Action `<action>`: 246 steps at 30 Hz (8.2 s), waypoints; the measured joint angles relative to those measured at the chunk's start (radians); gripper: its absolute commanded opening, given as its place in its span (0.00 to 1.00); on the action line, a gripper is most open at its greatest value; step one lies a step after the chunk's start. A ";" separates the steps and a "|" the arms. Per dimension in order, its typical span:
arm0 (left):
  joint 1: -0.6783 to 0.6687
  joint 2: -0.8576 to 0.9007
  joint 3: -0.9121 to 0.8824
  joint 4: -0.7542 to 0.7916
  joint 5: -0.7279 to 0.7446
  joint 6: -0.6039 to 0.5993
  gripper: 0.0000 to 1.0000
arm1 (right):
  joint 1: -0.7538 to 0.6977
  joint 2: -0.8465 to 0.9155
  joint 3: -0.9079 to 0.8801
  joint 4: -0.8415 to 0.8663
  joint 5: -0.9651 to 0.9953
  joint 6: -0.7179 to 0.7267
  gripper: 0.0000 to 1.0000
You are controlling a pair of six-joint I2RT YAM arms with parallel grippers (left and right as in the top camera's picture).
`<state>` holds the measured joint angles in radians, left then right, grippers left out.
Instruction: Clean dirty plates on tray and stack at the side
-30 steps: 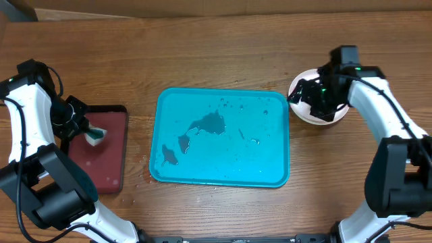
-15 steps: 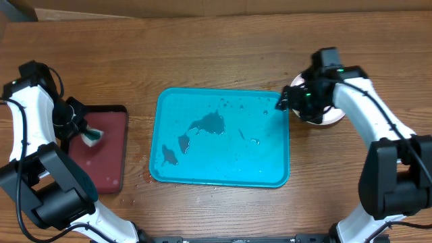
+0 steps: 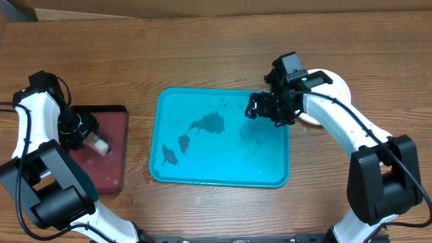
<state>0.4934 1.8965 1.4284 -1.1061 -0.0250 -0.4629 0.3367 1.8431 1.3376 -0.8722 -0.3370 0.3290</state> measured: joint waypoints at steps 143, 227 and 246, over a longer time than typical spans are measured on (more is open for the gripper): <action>-0.200 -1.058 -0.106 -0.278 0.440 0.309 1.00 | -0.344 -1.827 -1.181 0.714 0.073 -0.095 1.00; -0.434 -1.270 -0.602 0.350 0.445 0.578 1.00 | -0.344 -1.830 -1.319 0.782 0.300 -0.296 1.00; -0.441 -1.715 -1.292 1.056 0.286 0.462 1.00 | -0.344 -1.830 -1.319 0.782 0.300 -0.296 1.00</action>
<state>0.0525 0.1818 0.1368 -0.0498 0.2615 -0.0013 -0.0071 0.0128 0.0185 -0.0898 -0.0368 0.0326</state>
